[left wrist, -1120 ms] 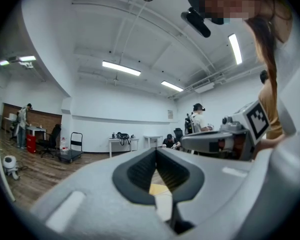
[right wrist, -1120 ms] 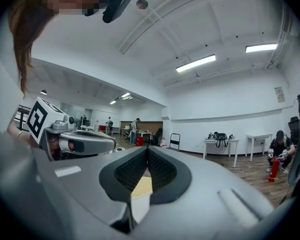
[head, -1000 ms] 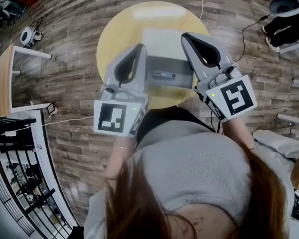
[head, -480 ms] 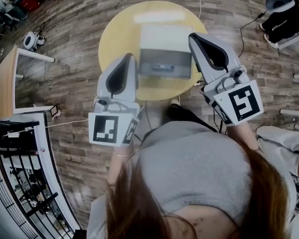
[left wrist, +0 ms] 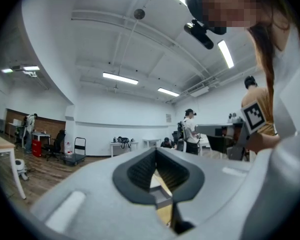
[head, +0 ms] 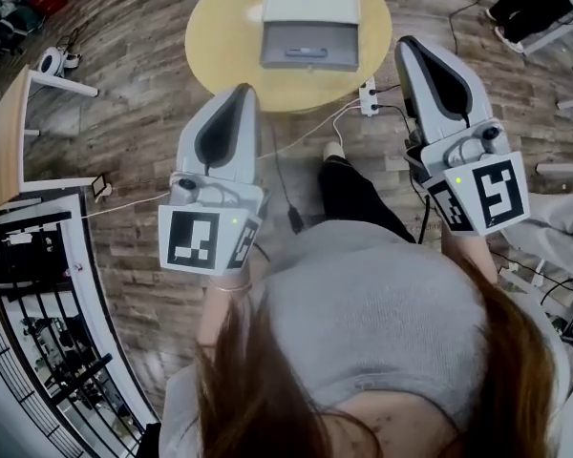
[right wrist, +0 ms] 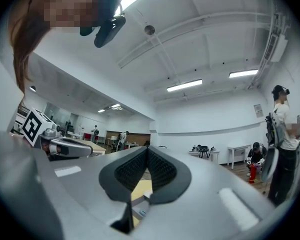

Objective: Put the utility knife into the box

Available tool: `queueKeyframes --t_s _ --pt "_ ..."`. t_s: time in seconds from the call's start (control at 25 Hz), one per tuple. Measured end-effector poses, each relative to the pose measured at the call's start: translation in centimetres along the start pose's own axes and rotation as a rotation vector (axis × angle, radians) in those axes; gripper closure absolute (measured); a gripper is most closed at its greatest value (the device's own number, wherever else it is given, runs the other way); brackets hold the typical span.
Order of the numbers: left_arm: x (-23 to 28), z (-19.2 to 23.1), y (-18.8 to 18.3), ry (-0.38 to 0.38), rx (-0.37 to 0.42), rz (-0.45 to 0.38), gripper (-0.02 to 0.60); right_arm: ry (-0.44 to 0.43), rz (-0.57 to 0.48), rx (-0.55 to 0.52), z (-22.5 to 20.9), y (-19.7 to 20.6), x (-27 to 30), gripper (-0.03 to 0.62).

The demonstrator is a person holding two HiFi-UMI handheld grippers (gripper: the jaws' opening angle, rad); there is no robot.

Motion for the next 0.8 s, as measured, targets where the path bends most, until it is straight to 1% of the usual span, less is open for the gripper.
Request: queueKeyframes --t_s 0.2,0.44,0.6,0.8 --pt "-5.5 -3.2 -0.7 0.033 -0.018 -0.004 0.586 0.050 0.017 0.014 3.9 -0.7 -6.5 0.589" --pt "-10.7 -3.5 -1.5 -0.013 -0.028 -0.006 0.586 0.079 0.038 0.019 6.8 -1.3 -11.2 0.589" --pt "-12.9 -5.5 -2.9 -0.030 -0.015 -0.030 0.586 0.065 0.016 0.010 7.8 -2.3 -13.7 0.589" --pt "-14.7 -9.2 -3.9 -0.054 -0.010 -0.033 0.586 0.025 0.014 0.006 8.6 -3.0 -16.9 0.589"
Point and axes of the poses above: the fingertips, and each gripper's own axes: x forward along the fingers, z to its left, y out of its underside, the point moved 1 cm from there along -x, backward along the fingers, and after that the axes turned 5 degrees about x, right-handed, at the moved point
